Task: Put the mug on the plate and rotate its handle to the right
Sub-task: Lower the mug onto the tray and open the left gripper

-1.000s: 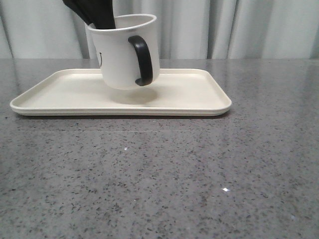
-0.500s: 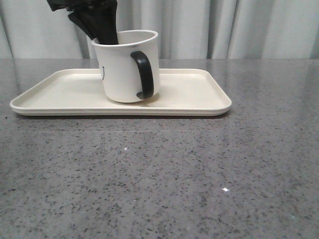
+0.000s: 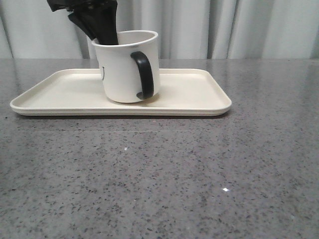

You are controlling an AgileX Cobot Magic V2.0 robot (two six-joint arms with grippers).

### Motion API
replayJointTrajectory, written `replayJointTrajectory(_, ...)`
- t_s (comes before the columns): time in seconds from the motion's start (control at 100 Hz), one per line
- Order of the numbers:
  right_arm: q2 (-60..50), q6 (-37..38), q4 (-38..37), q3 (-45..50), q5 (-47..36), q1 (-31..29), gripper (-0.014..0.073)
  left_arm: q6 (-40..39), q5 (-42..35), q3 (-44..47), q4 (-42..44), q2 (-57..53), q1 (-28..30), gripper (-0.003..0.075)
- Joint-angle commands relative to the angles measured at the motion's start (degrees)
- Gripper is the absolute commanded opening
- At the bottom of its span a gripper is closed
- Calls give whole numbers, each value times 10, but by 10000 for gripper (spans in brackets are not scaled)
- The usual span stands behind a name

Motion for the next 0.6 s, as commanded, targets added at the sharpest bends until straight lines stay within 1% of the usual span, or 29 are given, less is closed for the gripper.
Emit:
replayJointTrajectory(0.0, 6, -3, -7, -13, 1, -2, 491, -5, 6, -13, -16, -29, -5, -18)
replayJointTrajectory(0.32, 6, -3, -7, -13, -2, -2, 491, -5, 6, -13, -19, -29, -5, -13)
replayJointTrajectory(0.39, 6, -3, -7, -13, -2, -2, 491, -5, 6, -13, -19, -29, -5, 16)
replayJointTrajectory(0.49, 6, -3, -7, -13, -3, -2, 491, -6, 6, -13, -20, -29, -5, 88)
replayJointTrajectory(0.59, 6, -3, -7, -13, -3, -2, 491, -5, 6, -13, -21, -29, -5, 140)
